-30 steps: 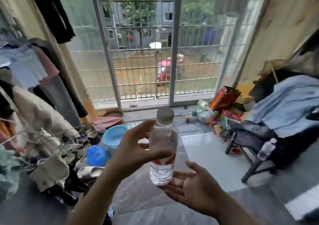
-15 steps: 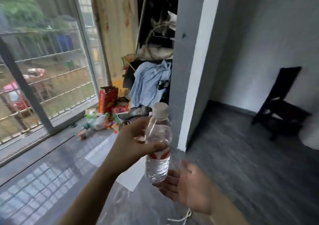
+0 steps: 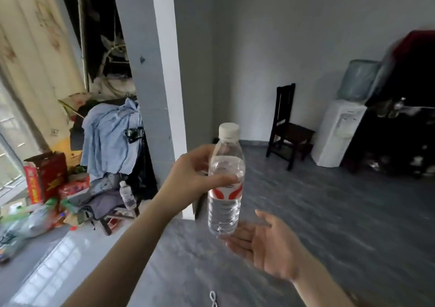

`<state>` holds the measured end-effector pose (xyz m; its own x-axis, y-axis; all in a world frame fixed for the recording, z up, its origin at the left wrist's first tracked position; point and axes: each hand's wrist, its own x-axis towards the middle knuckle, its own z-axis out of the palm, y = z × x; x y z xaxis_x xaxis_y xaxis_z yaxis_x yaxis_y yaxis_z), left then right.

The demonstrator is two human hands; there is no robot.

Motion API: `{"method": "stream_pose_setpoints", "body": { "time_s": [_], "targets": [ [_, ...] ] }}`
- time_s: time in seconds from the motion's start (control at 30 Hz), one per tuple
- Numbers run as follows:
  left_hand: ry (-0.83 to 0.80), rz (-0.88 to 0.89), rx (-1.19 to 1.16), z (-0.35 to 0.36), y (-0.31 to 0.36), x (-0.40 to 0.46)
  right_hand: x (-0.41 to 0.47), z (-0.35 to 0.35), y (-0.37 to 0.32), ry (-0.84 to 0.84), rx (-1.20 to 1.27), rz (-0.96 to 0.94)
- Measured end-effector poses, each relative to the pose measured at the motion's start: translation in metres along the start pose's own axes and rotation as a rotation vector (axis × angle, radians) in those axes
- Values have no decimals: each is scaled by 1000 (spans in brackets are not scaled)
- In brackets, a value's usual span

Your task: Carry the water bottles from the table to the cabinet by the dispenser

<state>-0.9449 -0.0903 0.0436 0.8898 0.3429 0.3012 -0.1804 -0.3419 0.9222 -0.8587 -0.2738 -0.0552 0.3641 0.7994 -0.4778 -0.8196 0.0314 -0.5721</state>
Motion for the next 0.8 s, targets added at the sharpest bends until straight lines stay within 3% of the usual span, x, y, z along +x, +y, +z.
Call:
{"method": "stream_pose_setpoints", "body": {
  "time_s": [0.4,0.8],
  "targets": [
    [-124,61,28,40,-17,154,53,-41,-115,-55,86,-84],
    [-172,88,-47,-3,-78,343,193,-27,-254,5,42,-133]
  ]
}}
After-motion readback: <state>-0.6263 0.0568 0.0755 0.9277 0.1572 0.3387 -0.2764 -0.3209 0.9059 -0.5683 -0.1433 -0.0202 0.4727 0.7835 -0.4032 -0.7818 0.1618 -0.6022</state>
